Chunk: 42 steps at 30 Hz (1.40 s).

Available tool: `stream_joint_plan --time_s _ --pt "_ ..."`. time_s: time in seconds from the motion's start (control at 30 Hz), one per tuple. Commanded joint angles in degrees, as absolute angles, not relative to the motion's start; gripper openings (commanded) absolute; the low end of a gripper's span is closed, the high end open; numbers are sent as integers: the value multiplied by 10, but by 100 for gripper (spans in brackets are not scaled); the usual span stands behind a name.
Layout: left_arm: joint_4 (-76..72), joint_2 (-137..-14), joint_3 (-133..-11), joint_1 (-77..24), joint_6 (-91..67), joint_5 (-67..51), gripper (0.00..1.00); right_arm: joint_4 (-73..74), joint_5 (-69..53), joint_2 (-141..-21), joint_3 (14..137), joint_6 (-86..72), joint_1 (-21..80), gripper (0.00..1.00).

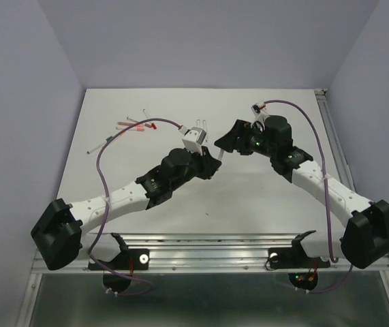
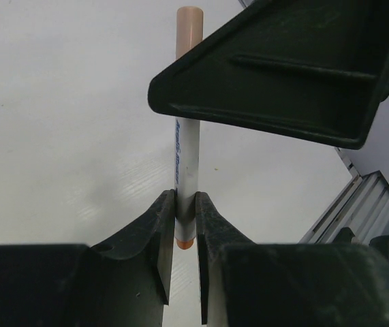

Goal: Open the pen caps

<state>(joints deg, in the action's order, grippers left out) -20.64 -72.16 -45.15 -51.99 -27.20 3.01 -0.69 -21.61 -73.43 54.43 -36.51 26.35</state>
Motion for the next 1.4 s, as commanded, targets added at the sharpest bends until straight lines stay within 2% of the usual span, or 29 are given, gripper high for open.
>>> stream_joint_plan --time_s 0.0,0.03,0.33,0.67,0.77,0.83,0.87,0.9,0.97,1.0,1.03,1.07,1.1,1.17,1.27,1.37 --pt "-236 -724 -483 -530 -258 27 0 -39 -220 -739 571 -368 271 79" --pt "-234 -725 -485 -530 -257 31 0 -36 -220 -738 575 -367 271 76" --pt "-225 -730 -486 -533 -257 37 0 -25 -201 -745 591 -359 272 65" --pt "-211 -739 -489 -534 -260 40 0 -35 -189 -744 600 -365 272 47" --pt "-212 -740 -490 -534 -262 39 0 -37 -200 -747 601 -366 272 37" --pt "-212 -740 -492 -534 -265 37 0 -33 -205 -751 603 -367 272 23" --pt "-212 -741 -492 -534 -264 37 0 -29 -205 -751 606 -367 272 23" --pt "-211 -741 -493 -534 -265 36 0 -19 -203 -752 609 -367 272 16" --pt "-205 -742 -497 -534 -269 36 0 -5 -196 -753 612 -366 272 9" --pt "-200 -742 -501 -534 -271 36 2 -4 -193 -753 613 -366 272 6" --pt "-196 -743 -504 -534 -271 39 12 -2 -188 -752 613 -370 272 4" --pt "-190 -743 -507 -534 -272 43 21 -2 -187 -751 613 -372 272 3" --pt "-188 -743 -511 -534 -272 47 40 -3 -186 -750 613 -373 272 1" --pt "-186 -742 -516 -534 -266 59 58 -2 -194 -748 613 -377 272 1" --pt "-185 -744 -529 -534 -257 61 67 14 -216 -747 614 -385 272 1" --pt "-184 -751 -540 -534 -243 63 68 12 -236 -746 613 -395 272 1"
